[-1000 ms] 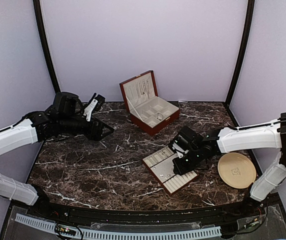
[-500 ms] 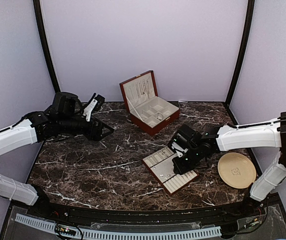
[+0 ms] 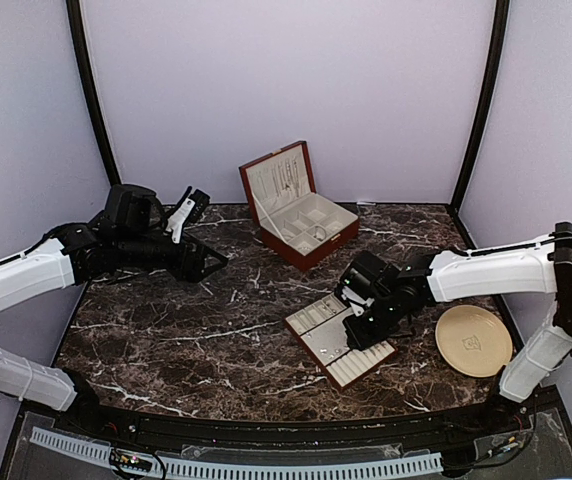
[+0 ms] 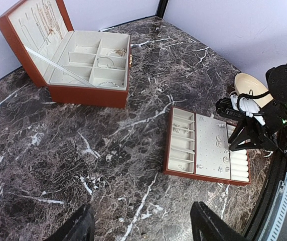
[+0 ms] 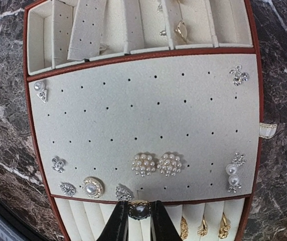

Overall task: Organize the mixed jewelry
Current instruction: Adjust the earring on the earring holder.

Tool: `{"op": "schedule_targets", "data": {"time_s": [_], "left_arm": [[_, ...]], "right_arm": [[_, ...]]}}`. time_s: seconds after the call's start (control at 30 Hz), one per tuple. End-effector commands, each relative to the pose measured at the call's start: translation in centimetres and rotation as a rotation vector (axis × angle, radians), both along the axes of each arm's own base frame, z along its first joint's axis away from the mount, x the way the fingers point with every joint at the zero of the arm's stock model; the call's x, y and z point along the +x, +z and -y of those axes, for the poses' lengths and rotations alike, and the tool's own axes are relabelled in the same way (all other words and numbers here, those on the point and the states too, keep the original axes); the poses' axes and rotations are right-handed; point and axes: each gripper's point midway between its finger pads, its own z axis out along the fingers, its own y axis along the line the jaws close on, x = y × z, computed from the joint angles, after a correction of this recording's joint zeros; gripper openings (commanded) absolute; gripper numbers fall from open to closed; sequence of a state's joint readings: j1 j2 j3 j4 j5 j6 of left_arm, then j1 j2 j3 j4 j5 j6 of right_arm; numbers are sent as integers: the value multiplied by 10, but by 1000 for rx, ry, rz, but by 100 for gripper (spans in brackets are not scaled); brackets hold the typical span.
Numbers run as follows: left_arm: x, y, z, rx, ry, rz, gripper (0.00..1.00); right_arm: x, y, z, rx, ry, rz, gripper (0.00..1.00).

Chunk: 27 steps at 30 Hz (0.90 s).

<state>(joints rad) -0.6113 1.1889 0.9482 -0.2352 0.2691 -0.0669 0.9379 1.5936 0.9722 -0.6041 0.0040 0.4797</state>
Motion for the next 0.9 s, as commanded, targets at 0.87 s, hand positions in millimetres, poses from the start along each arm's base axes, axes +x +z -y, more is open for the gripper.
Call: {"op": "schedule_targets", "data": {"time_s": [0.87], "left_arm": [[-5,6,-3,-17,-2,13,68]], "right_arm": [[2,-10,-1,-94,54,-17,15]]}}
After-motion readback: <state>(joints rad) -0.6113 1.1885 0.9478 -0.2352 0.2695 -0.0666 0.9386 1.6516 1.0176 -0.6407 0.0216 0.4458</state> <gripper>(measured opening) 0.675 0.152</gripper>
